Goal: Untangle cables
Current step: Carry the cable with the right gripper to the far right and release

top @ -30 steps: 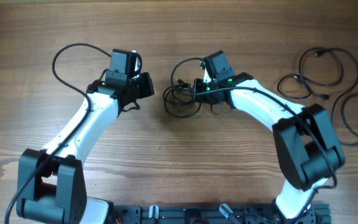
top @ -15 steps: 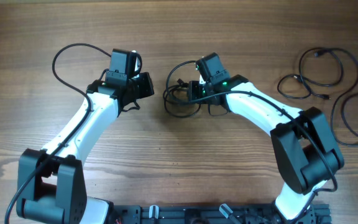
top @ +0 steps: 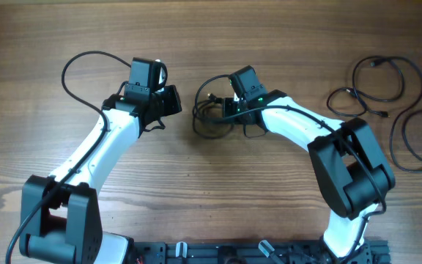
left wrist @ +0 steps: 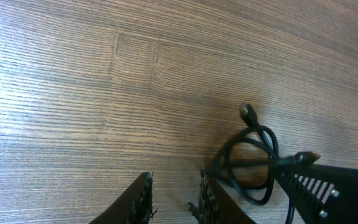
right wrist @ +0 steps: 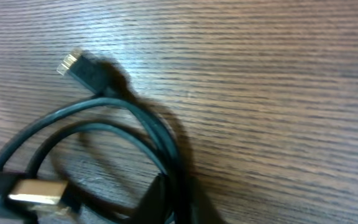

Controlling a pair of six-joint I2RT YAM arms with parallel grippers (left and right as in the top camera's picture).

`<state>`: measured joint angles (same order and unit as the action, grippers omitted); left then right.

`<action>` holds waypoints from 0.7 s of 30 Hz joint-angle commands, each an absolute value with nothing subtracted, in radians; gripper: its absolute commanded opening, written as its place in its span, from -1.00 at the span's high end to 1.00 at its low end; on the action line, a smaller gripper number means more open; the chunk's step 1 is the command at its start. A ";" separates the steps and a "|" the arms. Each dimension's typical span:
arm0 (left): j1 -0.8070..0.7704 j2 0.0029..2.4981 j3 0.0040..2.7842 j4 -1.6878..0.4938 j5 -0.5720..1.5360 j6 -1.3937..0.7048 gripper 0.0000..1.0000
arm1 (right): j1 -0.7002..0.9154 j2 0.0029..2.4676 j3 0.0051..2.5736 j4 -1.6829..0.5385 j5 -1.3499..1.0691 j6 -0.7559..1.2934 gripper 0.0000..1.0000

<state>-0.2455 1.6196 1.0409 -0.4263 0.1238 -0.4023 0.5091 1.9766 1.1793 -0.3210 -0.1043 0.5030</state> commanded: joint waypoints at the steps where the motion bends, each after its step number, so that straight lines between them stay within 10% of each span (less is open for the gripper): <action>1: -0.242 1.628 1.047 -0.423 0.110 -0.401 0.42 | 0.496 1.975 1.171 -0.340 -0.113 0.514 0.92; 21: -0.245 1.628 1.047 -0.423 0.110 -0.402 0.34 | -0.184 1.765 1.170 -0.701 0.237 0.439 0.91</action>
